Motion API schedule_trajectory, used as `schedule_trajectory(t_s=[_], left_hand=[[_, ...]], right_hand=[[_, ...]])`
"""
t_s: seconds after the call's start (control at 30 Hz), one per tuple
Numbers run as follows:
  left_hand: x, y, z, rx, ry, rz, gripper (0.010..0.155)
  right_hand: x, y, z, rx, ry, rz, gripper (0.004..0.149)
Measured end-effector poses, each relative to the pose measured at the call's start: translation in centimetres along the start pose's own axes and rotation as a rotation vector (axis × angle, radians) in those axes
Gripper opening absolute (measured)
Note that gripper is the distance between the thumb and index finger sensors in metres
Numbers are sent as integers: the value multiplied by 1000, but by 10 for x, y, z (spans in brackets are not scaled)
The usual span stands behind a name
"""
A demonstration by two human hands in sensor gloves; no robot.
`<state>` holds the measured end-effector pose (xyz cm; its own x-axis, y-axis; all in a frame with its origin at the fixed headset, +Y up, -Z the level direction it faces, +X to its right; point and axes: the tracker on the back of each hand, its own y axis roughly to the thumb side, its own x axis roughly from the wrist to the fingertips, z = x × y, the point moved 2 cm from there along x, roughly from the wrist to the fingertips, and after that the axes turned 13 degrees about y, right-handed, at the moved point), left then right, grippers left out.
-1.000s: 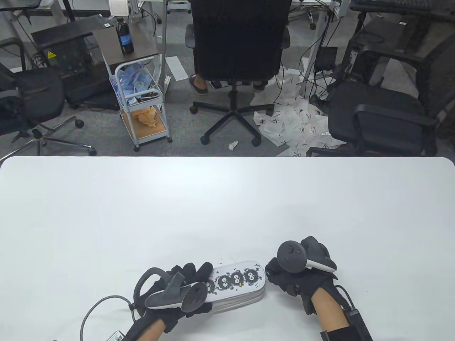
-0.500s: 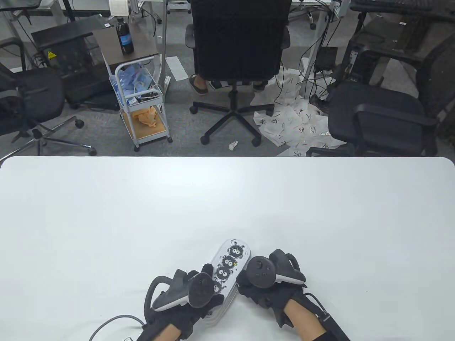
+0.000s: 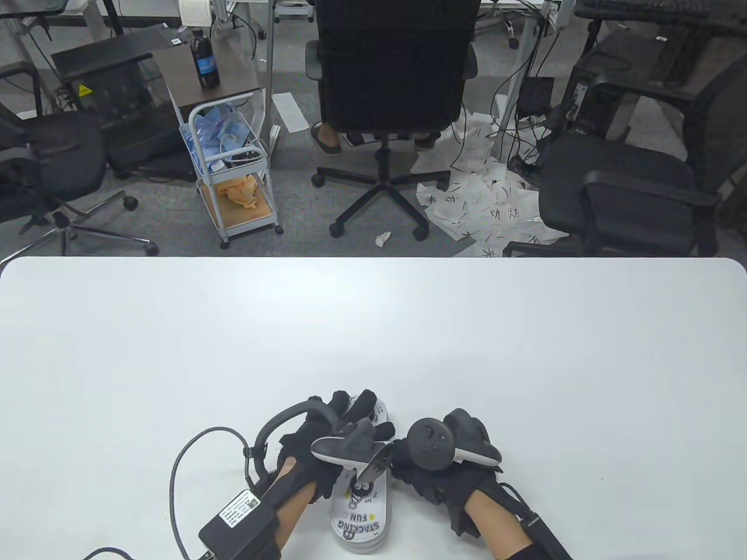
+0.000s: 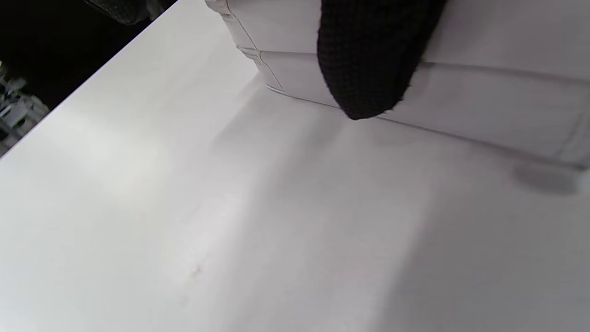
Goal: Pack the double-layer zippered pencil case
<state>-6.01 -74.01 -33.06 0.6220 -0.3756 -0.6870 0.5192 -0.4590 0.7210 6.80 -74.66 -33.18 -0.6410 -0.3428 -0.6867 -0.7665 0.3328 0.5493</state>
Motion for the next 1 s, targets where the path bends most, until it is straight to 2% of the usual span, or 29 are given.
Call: schedule_trajectory(t_s=[0.07, 0.17, 0.27, 0.37, 0.47, 0.63, 0.7, 0.87, 0.97, 1.0], left_hand=[[2, 2, -2, 35, 45, 40, 120], [6, -4, -1, 22, 11, 22, 121], [7, -19, 3, -41, -50, -31, 122], [2, -39, 17, -170, -84, -112, 117], [-4, -54, 30, -338, -73, -159, 116], [-6, -68, 40, -418, -48, -216, 117], [-2, -68, 41, -469, -79, -243, 118], [7, -65, 36, -546, -119, -273, 121], [10, -61, 33, -495, -113, -251, 121], [10, -59, 34, -478, -123, -250, 121]], right_hand=[[0, -3, 0, 40, 2, 10, 40], [0, -5, -1, 69, 10, 19, 40], [-5, -4, 7, -25, -48, -20, 40], [-13, -13, 14, -142, -74, -90, 39], [-21, -29, 21, -152, -98, -147, 39], [-31, -44, 27, -188, -80, -189, 38], [-32, -41, 32, -106, -74, -141, 38], [-32, -19, 35, -144, -121, -85, 38], [-21, 3, 28, -132, -143, -38, 39], [-16, 12, 24, -184, -136, -36, 40]])
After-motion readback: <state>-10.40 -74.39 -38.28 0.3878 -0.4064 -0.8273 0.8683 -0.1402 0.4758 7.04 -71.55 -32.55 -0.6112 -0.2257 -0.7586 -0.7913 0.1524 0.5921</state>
